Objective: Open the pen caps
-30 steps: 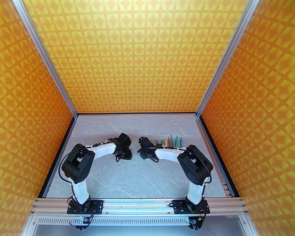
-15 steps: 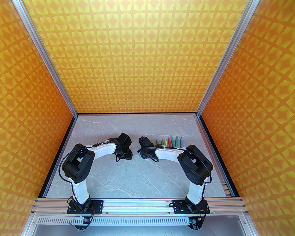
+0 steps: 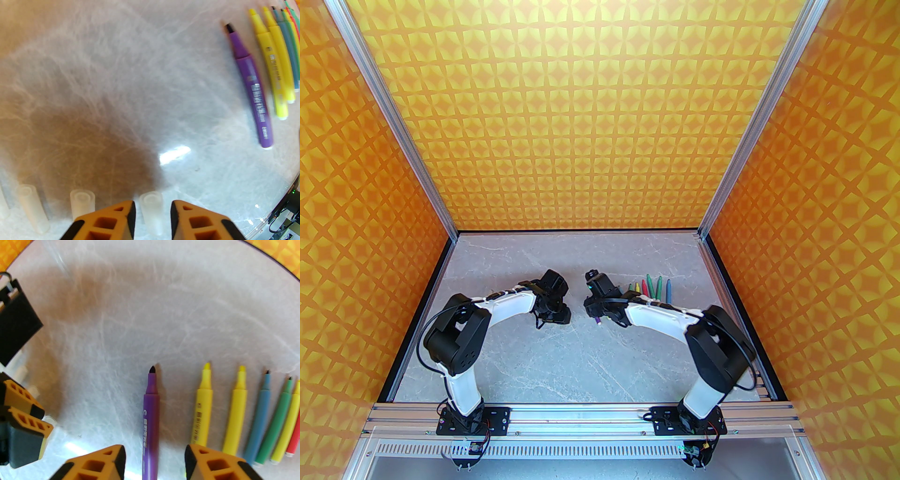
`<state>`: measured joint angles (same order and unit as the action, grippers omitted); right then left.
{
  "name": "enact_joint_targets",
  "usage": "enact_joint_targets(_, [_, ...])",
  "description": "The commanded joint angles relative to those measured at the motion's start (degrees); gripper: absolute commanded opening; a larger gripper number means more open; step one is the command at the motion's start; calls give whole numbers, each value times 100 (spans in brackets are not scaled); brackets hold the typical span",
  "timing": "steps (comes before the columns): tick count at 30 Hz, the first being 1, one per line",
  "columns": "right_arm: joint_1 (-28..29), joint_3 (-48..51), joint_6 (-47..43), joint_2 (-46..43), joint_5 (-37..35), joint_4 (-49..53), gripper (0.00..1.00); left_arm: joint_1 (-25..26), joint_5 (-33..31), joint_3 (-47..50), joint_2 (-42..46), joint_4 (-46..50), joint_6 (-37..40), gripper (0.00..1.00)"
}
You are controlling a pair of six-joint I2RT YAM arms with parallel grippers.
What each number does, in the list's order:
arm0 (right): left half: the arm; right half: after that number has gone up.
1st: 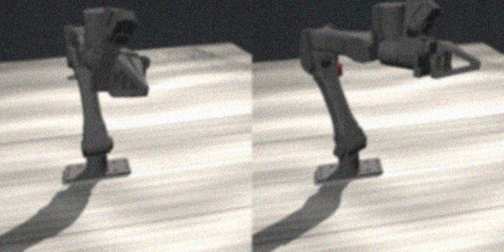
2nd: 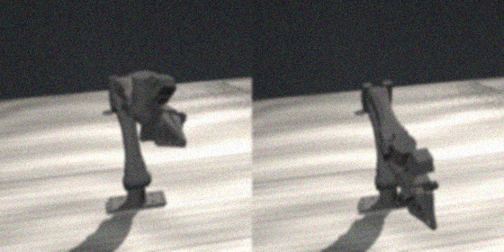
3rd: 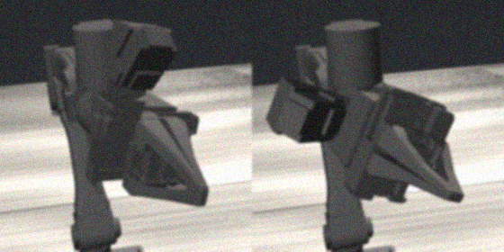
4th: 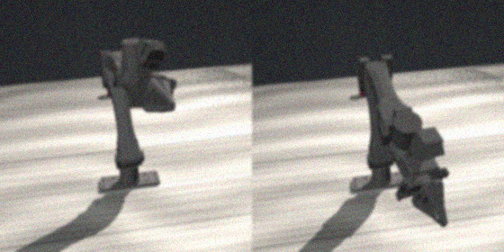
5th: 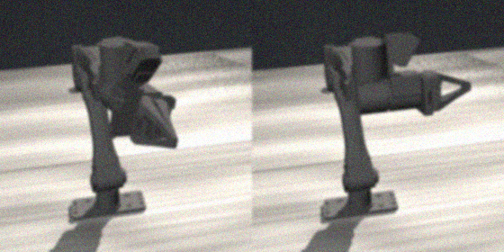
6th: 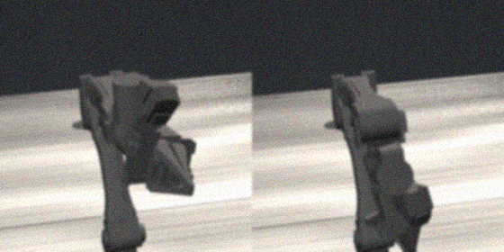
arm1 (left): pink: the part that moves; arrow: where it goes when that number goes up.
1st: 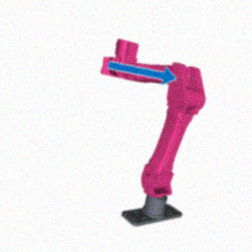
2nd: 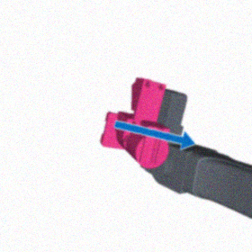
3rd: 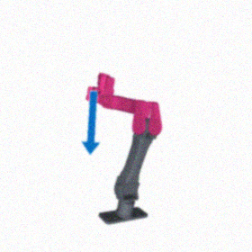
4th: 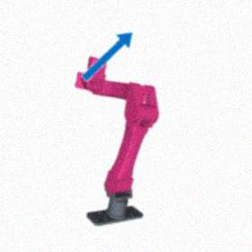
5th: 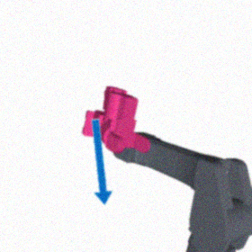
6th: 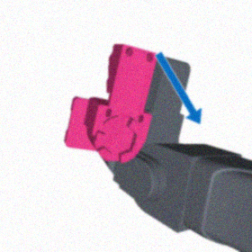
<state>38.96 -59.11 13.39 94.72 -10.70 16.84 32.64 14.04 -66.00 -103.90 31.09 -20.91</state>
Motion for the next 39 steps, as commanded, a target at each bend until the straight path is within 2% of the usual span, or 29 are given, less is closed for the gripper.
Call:
enact_joint_targets(1, [-20,187,-171,-511,-322,24,57,19,-135,87,640,-240,351,40])
enact_joint_targets(7, [-87,415,-508,-1232,-1027,14,75,-20,-1058,555,1574,-650,959,59])
enact_joint_targets(12, [-593,748,-687,-1927,-1276,-199,93,-294,-1810,1363,2596,-1416,1399,74])
enact_joint_targets(14, [-929,1001,-743,-2218,-1303,-482,99,-548,-1893,1791,2995,-1823,1587,79])
enact_joint_targets(17, [-1549,1401,-822,-2591,-1284,-1057,98,-1140,-1941,2418,3517,-2426,1694,87])
enact_joint_targets(21, [-2265,2210,-976,-2818,-1789,-2355,98,-1956,-1943,3201,3934,-3333,1845,100])
enact_joint_targets(24, [-2777,2613,-907,-2689,-1926,-3103,99,-2491,-2065,3604,3946,-3986,1775,99])
enact_joint_targets(26, [-2960,2719,-798,-2460,-1974,-3366,99,-2701,-2085,3565,3922,-3912,1715,99])
enact_joint_targets(31, [-3052,2870,-775,-1779,-2083,-4116,98,-2996,-2429,3793,3550,-4588,1777,99])
enact_joint_targets(33, [-3070,3120,-916,-1549,-2169,-4811,99,-3011,-2464,4140,3295,-5505,1986,99])
enact_joint_targets(36, [-3131,3474,-1086,-1150,-1588,-5846,99,-3046,-2478,4550,2881,-6871,2093,99])
enact_joint_targets(37, [-3131,3514,-1235,-1038,-1386,-6090,98,-3056,-2479,4472,2852,-6753,2093,99])
enact_joint_targets(39, [-3131,3480,-1190,-1057,-1290,-5932,98,-3076,-2468,4469,2631,-7140,2269,99])
